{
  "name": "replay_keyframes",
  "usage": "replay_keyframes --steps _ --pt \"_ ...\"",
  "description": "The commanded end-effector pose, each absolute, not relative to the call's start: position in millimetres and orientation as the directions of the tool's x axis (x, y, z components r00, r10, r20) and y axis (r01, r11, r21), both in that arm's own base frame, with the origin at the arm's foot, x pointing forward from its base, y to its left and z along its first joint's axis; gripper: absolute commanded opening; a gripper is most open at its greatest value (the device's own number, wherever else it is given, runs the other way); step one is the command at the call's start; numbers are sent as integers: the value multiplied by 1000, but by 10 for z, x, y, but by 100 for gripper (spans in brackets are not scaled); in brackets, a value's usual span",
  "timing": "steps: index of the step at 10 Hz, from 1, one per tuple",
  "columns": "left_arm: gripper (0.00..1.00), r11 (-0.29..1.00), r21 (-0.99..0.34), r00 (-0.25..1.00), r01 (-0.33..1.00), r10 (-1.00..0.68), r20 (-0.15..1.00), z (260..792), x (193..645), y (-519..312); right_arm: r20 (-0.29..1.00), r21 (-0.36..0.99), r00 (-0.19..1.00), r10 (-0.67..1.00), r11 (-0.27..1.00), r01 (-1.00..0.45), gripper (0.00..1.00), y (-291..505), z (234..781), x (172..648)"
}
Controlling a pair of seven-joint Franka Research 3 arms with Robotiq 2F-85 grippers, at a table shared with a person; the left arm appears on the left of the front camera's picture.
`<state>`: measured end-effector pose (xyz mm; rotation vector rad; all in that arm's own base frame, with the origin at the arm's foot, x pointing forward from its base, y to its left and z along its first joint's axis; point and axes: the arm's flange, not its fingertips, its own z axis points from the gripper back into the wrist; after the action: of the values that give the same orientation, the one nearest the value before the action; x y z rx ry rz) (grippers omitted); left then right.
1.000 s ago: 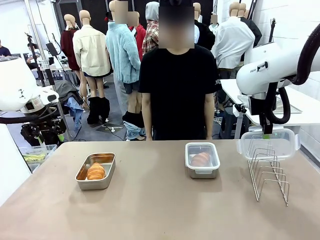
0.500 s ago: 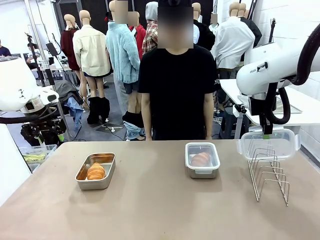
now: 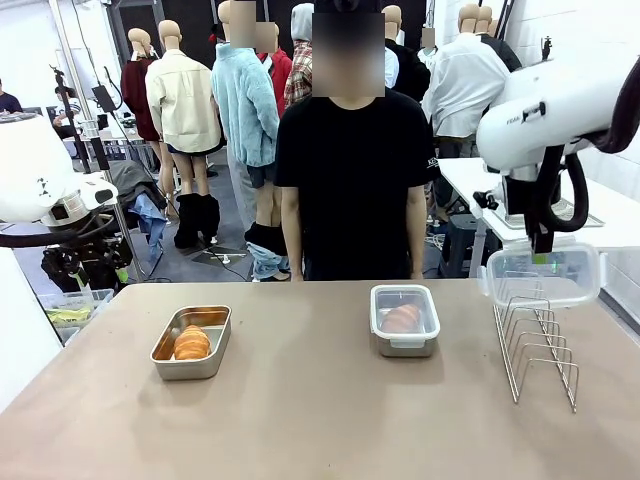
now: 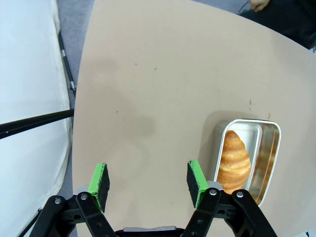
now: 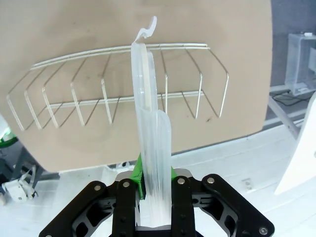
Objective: Place the bread in airtight containers.
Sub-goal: Release when the human grabs the Airtight Container lid.
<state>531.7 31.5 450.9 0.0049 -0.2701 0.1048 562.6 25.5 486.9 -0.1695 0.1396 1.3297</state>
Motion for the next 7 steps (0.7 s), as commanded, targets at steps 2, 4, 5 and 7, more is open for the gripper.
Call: replay_keyframes --steps 2,4,5,7 --pt "82 994 -9 958 -105 104 267 4521 5309 324 -164 12 181 970 185 -983 0 211 5214 5592" --pt "82 994 -9 958 -105 104 267 4521 5309 324 -130 5 182 975 184 -983 0 179 5595 5563" --pt "82 994 -9 958 -105 104 267 4521 5309 324 -104 -32 190 976 188 -982 0 175 5828 5559" --pt "82 994 -9 958 -105 104 267 4521 5309 324 -1 -37 260 966 259 -965 0 274 6151 5630"
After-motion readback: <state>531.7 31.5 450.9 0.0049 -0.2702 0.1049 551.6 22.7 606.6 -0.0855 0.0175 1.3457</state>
